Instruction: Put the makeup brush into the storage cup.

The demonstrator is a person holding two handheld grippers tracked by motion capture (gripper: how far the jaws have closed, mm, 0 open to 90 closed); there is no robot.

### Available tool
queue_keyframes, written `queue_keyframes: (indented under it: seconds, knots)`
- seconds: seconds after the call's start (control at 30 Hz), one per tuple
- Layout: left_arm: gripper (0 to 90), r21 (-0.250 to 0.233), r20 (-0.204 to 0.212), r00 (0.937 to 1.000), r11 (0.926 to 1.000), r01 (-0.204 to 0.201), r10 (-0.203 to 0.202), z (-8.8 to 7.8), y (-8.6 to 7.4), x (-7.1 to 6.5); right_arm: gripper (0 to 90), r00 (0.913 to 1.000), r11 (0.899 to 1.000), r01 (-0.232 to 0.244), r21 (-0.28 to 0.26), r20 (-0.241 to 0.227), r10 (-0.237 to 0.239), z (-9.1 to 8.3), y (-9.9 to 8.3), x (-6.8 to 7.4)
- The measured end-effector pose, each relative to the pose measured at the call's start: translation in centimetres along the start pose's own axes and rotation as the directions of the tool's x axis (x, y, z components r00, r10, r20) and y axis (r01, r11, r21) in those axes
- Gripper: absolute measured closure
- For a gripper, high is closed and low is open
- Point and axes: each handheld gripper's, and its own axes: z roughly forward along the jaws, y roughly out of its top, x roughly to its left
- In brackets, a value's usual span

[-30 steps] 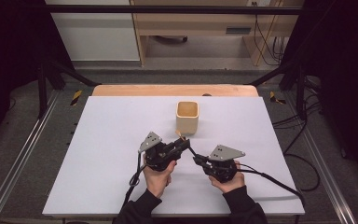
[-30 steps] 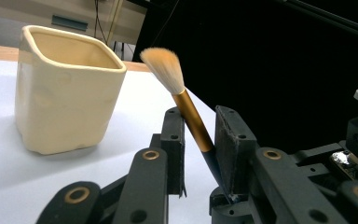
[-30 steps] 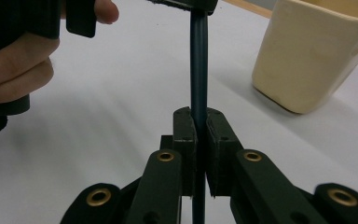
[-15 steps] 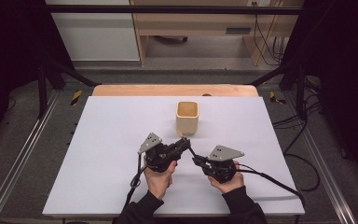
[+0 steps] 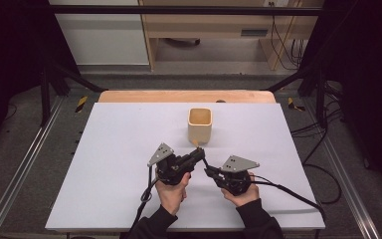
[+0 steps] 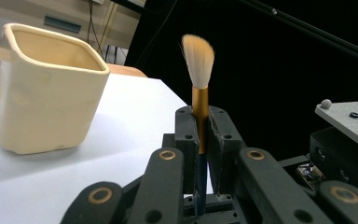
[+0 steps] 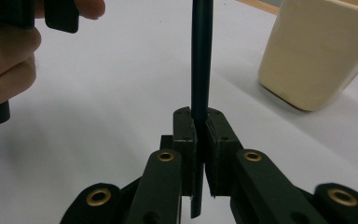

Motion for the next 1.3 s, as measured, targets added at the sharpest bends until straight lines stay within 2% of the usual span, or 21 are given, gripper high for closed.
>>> queue_keyframes:
  seconds: [0.2,0.3,0.33,0.43,0.47,0.5,0.67,0.77,0.9,1.13,1.17,1.3]
  knots:
    - [83.3,0.008,0.001,0.9999,0.9999,-0.014,0.014,0.0,0.0,-0.1,84.4,1.0000,1.000,-0.002,0.002,0.002,0.002,0.0,0.0,0.0]
    - [83.4,0.011,-0.017,0.9984,0.9985,-0.054,0.054,0.0,0.3,-0.3,82.0,1.0000,1.000,-0.003,-0.002,0.001,0.003,-0.1,0.0,0.1]
    - [83.4,0.011,-0.017,0.9984,0.9985,-0.054,0.054,-0.1,0.4,-0.2,80.5,1.0000,1.000,-0.005,-0.007,0.004,0.005,-0.2,0.1,0.1]
    - [83.4,0.011,-0.023,0.9978,0.9980,-0.062,0.062,-0.3,0.8,0.0,70.1,0.9998,1.000,-0.018,-0.015,0.004,0.018,-0.4,0.3,-0.1]
    - [83.4,0.011,-0.023,0.9978,0.9980,-0.062,0.062,-0.3,0.8,0.0,70.1,0.9998,1.000,-0.018,-0.015,0.004,0.018,-0.4,0.3,-0.1]
    - [83.5,0.010,-0.033,0.9968,0.9973,-0.072,0.072,-0.5,1.1,0.2,62.7,0.9996,1.000,-0.017,-0.021,0.021,0.017,-0.6,0.3,-0.1]
    - [83.4,0.017,-0.048,0.9945,0.9955,-0.093,0.094,-0.8,1.7,0.6,48.4,0.9990,0.999,-0.022,-0.030,0.037,0.023,-0.9,0.5,-0.3]
    - [83.4,0.024,-0.066,0.9909,0.9930,-0.116,0.117,-1.0,2.3,0.8,39.4,0.9974,0.999,-0.033,-0.031,0.063,0.035,-1.1,0.6,-0.4]
    - [83.4,0.038,-0.082,0.9834,0.9865,-0.160,0.162,-1.1,3.1,1.0,31.2,0.9941,0.999,-0.043,-0.032,0.098,0.046,-1.5,0.7,-0.6]
    - [83.4,0.038,-0.098,0.9779,0.9826,-0.182,0.185,-1.3,4.5,1.3,21.9,0.9866,0.996,-0.083,-0.028,0.139,0.086,-2.2,0.4,-1.5]
    - [83.4,0.038,-0.101,0.9772,0.9822,-0.184,0.187,-1.3,4.9,1.5,19.3,0.9827,0.995,-0.097,-0.030,0.156,0.101,-2.5,0.2,-1.9]
    - [83.4,0.036,-0.107,0.9744,0.9802,-0.195,0.198,-1.3,5.9,1.8,15.6,0.9758,0.992,-0.120,-0.033,0.180,0.124,-3.1,-0.1,-2.4]
